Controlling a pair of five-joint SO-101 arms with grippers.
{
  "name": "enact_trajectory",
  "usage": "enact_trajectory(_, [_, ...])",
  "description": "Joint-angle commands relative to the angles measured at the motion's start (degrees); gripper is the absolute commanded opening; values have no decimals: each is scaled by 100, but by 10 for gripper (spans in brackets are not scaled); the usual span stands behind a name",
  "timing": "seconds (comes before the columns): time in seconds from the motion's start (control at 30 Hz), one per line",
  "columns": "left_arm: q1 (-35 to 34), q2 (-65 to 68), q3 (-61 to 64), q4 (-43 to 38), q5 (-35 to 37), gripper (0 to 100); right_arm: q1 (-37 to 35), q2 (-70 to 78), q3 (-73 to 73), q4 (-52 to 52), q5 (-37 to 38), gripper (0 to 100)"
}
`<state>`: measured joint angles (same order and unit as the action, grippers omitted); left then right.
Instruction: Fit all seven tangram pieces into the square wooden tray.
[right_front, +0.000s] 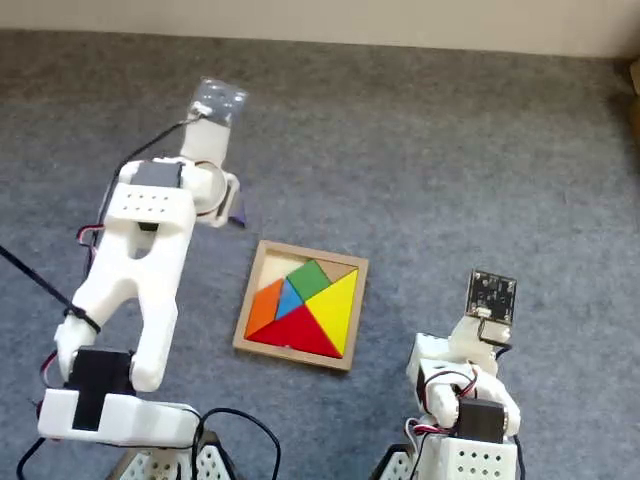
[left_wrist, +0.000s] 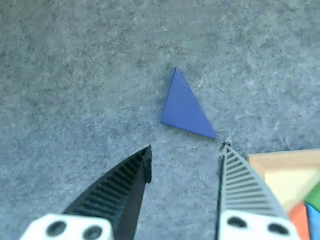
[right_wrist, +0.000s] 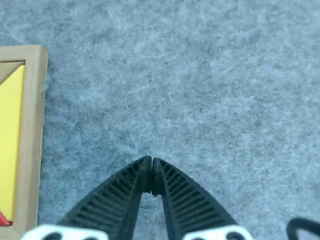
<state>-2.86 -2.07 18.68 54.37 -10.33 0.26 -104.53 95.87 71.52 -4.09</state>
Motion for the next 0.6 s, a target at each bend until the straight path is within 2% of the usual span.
enact_trajectory(0.0, [-84, 119, -365, -79, 431, 226, 101, -163, 892, 13, 44, 16])
enact_trajectory(0.23, [-92, 1393, -1402, 26, 949, 280, 101, -163, 892, 13, 44, 16])
enact_trajectory(0.57, [-101, 3029, -3319, 1187, 1213, 281, 101, -163, 892, 13, 44, 16])
